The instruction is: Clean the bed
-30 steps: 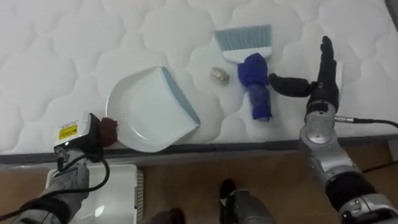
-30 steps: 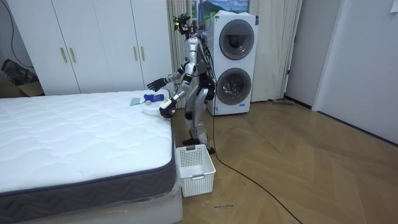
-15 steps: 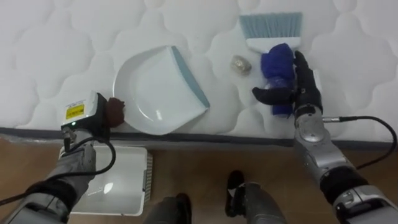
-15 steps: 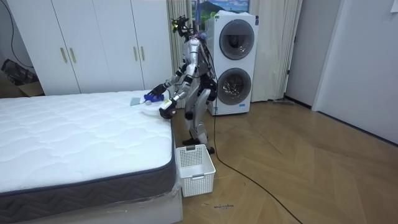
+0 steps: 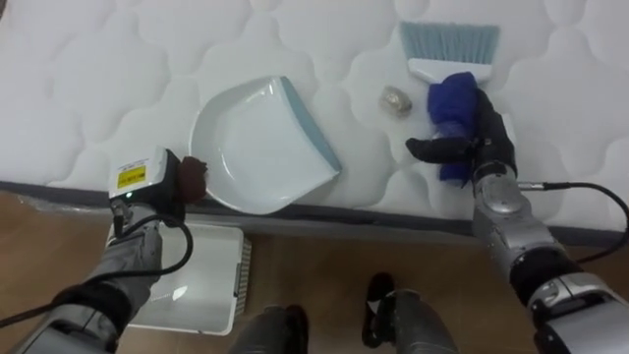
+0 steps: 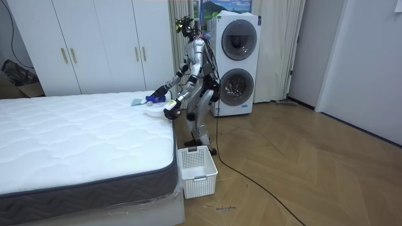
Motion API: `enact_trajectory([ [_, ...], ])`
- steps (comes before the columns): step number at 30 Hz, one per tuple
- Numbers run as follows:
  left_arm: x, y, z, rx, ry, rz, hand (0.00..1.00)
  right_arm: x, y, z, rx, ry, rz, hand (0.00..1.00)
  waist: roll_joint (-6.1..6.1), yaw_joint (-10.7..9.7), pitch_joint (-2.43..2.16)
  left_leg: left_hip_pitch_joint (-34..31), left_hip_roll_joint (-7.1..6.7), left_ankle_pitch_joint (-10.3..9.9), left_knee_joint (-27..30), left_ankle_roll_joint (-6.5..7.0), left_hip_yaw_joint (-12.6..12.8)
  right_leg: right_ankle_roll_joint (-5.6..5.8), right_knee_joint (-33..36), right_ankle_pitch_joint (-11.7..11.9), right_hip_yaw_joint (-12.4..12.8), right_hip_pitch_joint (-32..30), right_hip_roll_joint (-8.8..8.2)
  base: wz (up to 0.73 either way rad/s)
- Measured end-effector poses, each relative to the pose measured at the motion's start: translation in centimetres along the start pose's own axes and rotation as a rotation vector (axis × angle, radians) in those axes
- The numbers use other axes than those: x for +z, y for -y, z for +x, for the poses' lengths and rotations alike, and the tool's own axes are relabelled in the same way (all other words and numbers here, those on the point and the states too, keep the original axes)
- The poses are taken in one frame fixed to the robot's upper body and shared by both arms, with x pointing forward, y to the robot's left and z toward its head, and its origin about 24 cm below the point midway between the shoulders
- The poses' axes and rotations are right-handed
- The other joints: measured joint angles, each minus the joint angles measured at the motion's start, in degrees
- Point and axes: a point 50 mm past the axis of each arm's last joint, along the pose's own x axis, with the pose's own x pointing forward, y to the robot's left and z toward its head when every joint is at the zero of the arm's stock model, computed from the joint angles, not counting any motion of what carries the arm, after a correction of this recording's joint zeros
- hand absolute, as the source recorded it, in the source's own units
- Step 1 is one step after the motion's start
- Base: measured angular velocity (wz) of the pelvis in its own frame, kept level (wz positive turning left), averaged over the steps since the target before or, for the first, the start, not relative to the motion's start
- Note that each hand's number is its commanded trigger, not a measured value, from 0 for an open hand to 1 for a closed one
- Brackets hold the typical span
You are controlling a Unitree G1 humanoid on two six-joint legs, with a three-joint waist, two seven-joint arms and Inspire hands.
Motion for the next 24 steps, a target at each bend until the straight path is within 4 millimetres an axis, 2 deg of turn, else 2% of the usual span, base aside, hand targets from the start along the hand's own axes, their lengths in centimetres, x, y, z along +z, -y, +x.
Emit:
enact_trajectory([
  [1, 0.0, 0.0, 0.0, 0.001, 0.002, 0.0, 1.0, -0.1, 0.0, 0.0, -0.002, -0.004, -0.002, 0.01, 0.0, -0.04, 0.0, -0.01, -0.06, -0.01, 0.04, 0.01, -0.05, 0.0, 0.18, -0.11, -0.06, 0.0, -0.12, 0.08],
  [3, 0.2, -0.1, 0.1, 0.006, 0.01, -0.003, 1.0, 0.0, 0.1, 0.1, -0.007, -0.01, -0.009, 1.0, 0.07, 0.0, 0.01, -0.07, -0.3, 0.01, 0.05, 0.0, -0.31, -0.01, 0.33, -0.18, -0.18, 0.0, -0.32, 0.06],
  [7, 0.5, -0.1, 0.1, 0.006, 0.022, 0.004, 1.0, -0.2, 0.4, 0.2, -0.025, -0.018, -0.031, 1.0, 0.17, -0.07, 0.02, -0.37, -0.61, 0.16, 0.05, 0.01, -0.81, -0.17, 0.3, -0.29, -1.2, 0.0, -1.02, 0.08],
  [12, 0.3, -0.1, 0.1, 0.005, -0.004, 0.019, 1.0, -0.4, 2.7, 0.5, -0.125, -0.021, -0.073, 1.0, 0.63, 0.0, 0.06, -1.26, -0.85, 0.23, 0.0, 0.07, -1.87, -0.03, 0.05, -0.58, -2.53, -0.08, -1.33, 0.11],
  [15, 0.2, 0.0, 0.1, 0.003, -0.016, 0.025, 1.0, -0.4, 3.2, 0.5, -0.158, -0.022, -0.089, 1.0, 0.66, 0.04, 0.07, -1.46, -0.93, 0.22, -0.26, 0.05, -2.2, -0.03, 0.06, -0.95, -2.84, -0.2, -1.44, 0.08],
  [24, 0.6, 0.3, 0.0, -0.019, -0.023, 0.02, 1.0, -0.4, 3.6, 0.5, -0.199, -0.016, -0.159, 1.0, 0.7, 0.06, 0.04, -1.88, -0.92, 0.19, -0.3, 0.0, -2.27, -0.14, 0.25, -1.23, -3.33, -0.52, -1.68, 0.01],
])
